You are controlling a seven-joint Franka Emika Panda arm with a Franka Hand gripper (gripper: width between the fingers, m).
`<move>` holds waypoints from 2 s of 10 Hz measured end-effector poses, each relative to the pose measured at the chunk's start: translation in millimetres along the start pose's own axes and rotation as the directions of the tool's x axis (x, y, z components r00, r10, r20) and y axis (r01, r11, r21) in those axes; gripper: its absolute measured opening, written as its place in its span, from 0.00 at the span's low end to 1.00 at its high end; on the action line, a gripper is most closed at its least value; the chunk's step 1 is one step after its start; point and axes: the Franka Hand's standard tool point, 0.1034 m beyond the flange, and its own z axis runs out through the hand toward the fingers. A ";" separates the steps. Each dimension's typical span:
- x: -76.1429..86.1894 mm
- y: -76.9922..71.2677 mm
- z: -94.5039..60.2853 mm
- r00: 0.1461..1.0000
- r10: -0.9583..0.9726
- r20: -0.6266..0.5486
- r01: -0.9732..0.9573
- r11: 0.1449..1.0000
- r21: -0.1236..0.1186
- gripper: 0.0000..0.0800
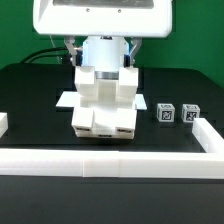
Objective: Assemble chair
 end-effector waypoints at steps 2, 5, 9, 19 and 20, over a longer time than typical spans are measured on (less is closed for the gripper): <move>0.0 -0.2 -7.9 1.000 0.000 -0.007 0.000 1.000 0.005 0.81; -10.8 -6.7 2.6 1.000 -0.009 -0.017 0.009 1.000 0.000 0.81; -5.1 -5.7 3.7 0.998 -0.014 -0.064 0.013 1.000 -0.012 0.81; 27.9 2.3 32.6 0.993 -0.034 -0.117 0.027 0.998 -0.063 0.81; 29.9 2.5 32.7 0.991 -0.036 -0.127 0.027 0.997 -0.066 0.81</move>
Offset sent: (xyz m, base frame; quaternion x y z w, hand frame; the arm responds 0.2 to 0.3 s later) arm -0.0205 0.0096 -0.0080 -0.0009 0.0189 0.0106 0.9998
